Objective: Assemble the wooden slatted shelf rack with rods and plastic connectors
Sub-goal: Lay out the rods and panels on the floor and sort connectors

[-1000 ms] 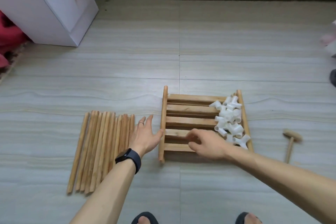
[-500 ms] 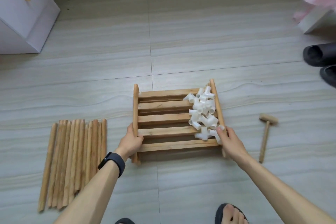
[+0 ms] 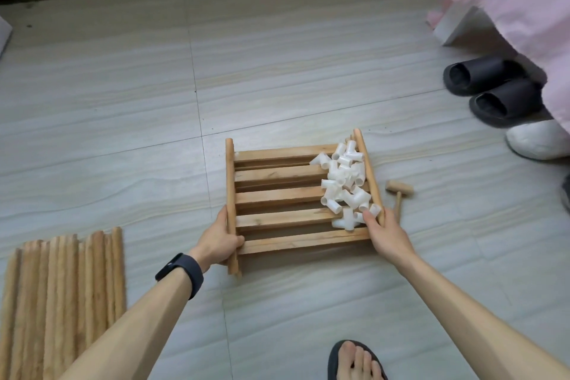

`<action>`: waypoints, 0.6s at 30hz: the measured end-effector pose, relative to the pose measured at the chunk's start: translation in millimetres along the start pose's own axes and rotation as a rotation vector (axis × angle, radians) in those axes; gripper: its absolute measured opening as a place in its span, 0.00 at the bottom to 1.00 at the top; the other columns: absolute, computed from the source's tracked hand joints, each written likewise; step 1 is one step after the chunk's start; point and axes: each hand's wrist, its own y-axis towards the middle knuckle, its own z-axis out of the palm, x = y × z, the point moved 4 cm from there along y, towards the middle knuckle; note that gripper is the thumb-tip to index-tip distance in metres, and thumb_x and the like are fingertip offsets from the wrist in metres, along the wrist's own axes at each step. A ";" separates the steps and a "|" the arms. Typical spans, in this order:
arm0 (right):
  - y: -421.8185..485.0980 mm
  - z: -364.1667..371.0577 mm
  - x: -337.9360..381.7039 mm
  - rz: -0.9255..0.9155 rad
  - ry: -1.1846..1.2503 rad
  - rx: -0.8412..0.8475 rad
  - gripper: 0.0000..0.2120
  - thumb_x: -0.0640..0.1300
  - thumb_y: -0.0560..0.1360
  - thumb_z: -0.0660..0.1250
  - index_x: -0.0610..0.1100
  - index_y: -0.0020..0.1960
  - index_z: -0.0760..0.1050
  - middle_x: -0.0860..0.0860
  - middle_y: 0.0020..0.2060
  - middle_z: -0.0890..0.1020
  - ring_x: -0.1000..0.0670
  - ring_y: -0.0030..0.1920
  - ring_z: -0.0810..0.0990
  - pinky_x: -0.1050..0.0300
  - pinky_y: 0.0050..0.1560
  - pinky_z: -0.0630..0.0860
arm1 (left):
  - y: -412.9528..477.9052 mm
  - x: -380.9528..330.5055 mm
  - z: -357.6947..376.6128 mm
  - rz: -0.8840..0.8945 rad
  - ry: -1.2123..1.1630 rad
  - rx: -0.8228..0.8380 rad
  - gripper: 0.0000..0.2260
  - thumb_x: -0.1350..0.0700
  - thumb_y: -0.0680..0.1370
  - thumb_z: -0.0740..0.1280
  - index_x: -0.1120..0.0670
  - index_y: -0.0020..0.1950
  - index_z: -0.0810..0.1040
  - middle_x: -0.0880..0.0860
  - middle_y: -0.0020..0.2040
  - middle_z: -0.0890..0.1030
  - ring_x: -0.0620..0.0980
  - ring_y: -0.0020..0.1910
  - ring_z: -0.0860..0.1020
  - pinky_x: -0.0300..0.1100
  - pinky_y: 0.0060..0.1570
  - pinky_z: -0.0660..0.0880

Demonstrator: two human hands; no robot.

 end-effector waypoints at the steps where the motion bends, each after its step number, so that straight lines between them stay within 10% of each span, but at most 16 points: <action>1: -0.5 -4.4 -6.2 0.014 0.012 -0.009 0.29 0.63 0.81 0.59 0.48 0.75 0.65 0.45 0.69 0.76 0.39 0.69 0.73 0.51 0.58 0.67 | 2.3 -6.7 4.3 0.006 0.014 0.008 0.34 0.61 0.80 0.65 0.42 0.80 0.53 0.55 0.54 0.80 0.56 0.50 0.82 0.53 0.43 0.84; 18: 17.2 -72.8 -53.8 0.131 0.069 -0.241 0.32 0.64 0.81 0.55 0.40 0.74 0.67 0.40 0.69 0.75 0.37 0.69 0.72 0.43 0.68 0.69 | 5.3 -70.6 72.1 0.158 0.148 0.014 0.27 0.47 0.84 0.61 0.46 0.81 0.57 0.53 0.61 0.79 0.55 0.57 0.79 0.44 0.47 0.79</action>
